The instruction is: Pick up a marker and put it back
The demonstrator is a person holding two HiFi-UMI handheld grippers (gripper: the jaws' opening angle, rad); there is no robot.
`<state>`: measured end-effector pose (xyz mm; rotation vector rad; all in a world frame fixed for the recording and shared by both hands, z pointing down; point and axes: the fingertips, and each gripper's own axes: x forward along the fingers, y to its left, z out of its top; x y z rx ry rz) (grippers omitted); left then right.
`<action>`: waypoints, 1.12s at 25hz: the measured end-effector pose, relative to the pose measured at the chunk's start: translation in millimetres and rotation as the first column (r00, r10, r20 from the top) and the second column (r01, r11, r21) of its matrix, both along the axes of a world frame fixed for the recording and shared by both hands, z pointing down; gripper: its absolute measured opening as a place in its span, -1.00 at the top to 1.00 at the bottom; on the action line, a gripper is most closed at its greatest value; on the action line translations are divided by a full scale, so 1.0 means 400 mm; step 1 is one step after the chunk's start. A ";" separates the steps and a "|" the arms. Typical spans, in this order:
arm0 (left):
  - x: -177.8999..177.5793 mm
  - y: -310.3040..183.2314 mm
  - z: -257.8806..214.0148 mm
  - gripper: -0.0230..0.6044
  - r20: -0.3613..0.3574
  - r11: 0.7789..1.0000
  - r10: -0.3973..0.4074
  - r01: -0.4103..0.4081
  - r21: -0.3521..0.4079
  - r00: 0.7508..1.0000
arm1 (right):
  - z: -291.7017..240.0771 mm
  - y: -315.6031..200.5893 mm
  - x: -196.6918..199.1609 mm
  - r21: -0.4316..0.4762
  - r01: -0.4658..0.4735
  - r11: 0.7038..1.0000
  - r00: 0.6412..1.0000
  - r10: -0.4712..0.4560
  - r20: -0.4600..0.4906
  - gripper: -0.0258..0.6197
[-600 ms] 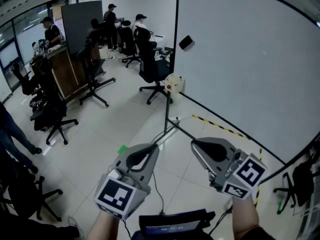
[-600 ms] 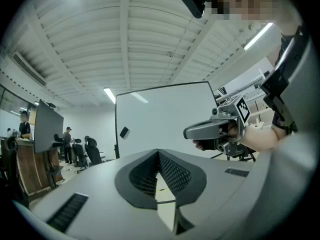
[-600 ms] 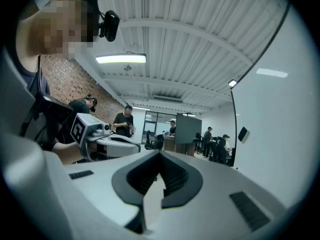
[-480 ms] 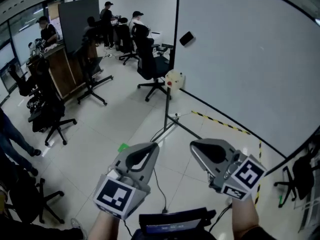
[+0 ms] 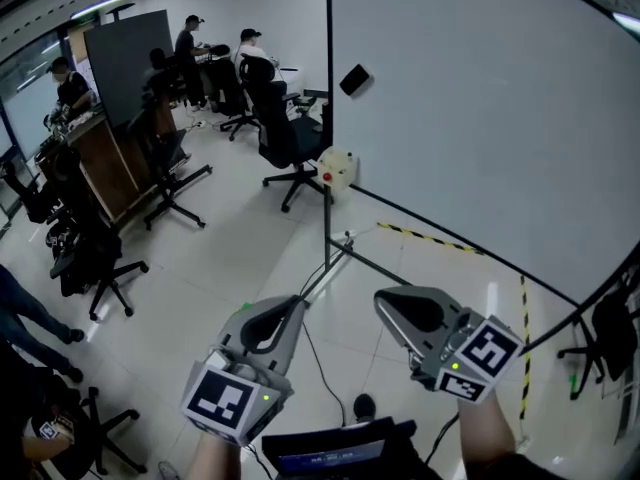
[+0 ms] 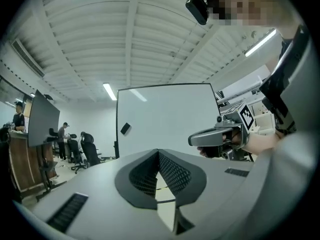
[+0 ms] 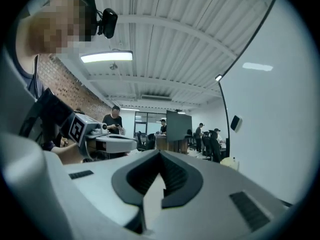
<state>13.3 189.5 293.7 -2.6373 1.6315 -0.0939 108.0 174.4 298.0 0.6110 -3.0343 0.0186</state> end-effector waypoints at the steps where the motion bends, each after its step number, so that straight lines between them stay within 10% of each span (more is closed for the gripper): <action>1: -0.002 -0.020 0.000 0.93 0.010 1.000 -0.007 0.007 -0.001 1.000 | -0.001 -0.023 -0.002 0.000 0.005 1.000 1.000 -0.005 0.010 0.89; 28: 0.026 -0.589 -0.008 0.93 0.062 0.985 -0.170 0.171 -0.014 0.984 | -0.020 -0.577 -0.005 0.004 0.218 0.976 0.974 -0.217 0.068 0.89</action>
